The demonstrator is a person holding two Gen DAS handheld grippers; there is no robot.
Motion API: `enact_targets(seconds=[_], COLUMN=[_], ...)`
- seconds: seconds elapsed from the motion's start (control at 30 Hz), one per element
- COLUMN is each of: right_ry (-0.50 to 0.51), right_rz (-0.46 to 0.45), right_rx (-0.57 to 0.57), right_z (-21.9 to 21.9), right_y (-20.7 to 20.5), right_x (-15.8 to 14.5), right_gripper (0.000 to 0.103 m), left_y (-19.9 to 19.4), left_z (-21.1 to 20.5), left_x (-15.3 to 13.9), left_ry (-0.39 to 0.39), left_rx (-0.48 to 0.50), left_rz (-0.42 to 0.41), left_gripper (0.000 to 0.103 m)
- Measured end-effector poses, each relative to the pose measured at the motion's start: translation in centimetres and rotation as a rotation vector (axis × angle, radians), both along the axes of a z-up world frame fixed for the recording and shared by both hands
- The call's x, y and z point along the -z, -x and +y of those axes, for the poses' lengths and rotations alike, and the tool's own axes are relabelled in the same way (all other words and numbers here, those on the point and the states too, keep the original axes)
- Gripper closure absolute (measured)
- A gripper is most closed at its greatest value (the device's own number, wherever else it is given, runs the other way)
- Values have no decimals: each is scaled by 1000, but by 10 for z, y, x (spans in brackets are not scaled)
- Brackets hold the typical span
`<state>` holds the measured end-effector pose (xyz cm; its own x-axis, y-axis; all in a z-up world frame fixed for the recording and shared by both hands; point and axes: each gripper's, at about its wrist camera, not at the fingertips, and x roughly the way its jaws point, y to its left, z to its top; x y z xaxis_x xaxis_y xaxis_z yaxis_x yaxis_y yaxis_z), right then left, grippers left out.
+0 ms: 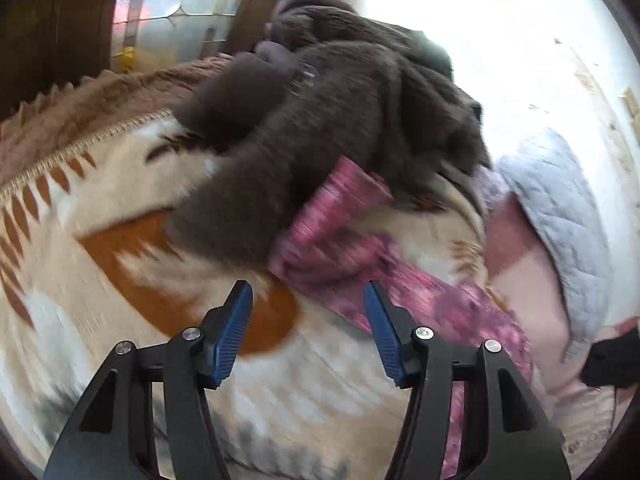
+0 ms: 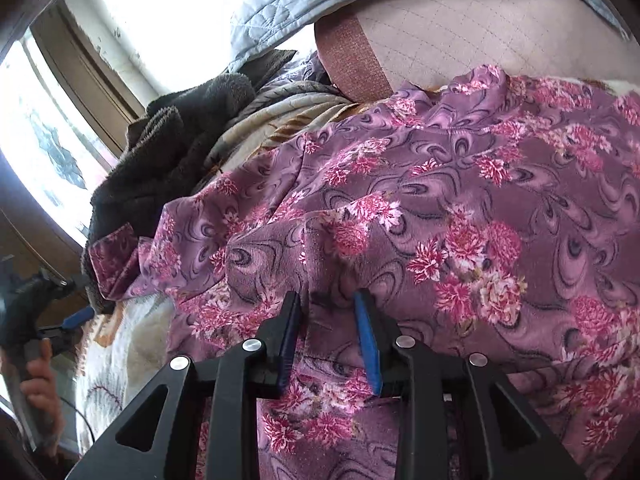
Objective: Fold small clothes
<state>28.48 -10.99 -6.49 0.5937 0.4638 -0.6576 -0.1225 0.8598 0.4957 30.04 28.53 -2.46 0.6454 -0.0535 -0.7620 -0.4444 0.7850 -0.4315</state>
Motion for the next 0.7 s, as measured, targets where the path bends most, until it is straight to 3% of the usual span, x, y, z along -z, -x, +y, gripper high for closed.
enact_targets(seconds=[0.07,0.27,0.37,0.43,0.47,0.6,0.7], right_ry=[-4,-21,-35,-42,-45,-50,-52], right_rz=[-3,-5,-6,-6,-7,-8,-7], right_rx=[0,1,1,2,2,4,3], right_z=[-2,-3,-5,-6,-6,-6,-6], right_y=[1,0,1,1,0,0,0], right_x=[-1,1,2,2,3,3,3], right_gripper=[73,73,73,73,73,73,73], left_y=[-12,-56,-62,-64,-65,-55,-40], left_z=[11,11,17,19,18,19,20], left_x=[2,15,19,18,16,5,-8], left_ry=[3,-105,-91,-83,-85,-8,99], left_rx=[4,39,36,45,59,70,71], left_rz=[4,90,110,114,125,107,61], left_gripper=[46,43,43,61,79,86,87])
